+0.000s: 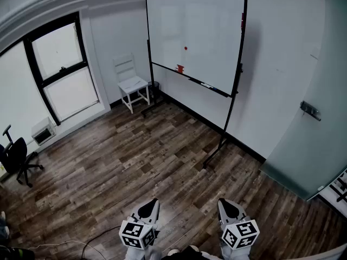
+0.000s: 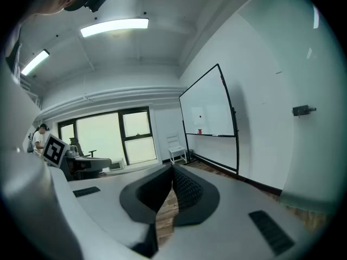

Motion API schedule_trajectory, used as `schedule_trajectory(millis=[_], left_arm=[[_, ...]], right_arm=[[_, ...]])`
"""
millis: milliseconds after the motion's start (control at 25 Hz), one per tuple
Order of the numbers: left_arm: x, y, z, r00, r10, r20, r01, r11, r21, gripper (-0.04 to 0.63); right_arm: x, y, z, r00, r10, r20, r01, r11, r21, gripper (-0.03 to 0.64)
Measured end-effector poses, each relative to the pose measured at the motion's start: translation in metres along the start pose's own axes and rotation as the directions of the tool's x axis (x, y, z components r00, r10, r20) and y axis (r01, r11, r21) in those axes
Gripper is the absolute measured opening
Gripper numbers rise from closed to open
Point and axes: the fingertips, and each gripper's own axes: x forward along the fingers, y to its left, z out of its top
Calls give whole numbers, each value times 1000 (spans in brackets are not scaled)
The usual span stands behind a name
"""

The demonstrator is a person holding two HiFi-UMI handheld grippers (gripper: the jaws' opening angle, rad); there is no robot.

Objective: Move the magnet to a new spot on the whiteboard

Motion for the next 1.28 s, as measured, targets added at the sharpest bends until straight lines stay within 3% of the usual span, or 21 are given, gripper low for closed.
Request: schedule_trajectory(millis=[120,440,800,1280], left_arm=[[-12,-3,18,1000,-8,22,8,1000,11,9],[-36,4,11,1000,7,29,-9,998,56,9],[-57,6,2,999,-1,38,-1,999,47,9],[-41,28,-3,999,16,27,-17,999,49,9]], right_arm=[[-3,9,-4,1000,9,-10,-9,1000,16,26],[-14,24,-5,1000,-7,26,6,999,47,26],[-25,42,-18,999,-31,43,29,998,47,27],[8,39,-20,999,-13,35,11,998,54,27]])
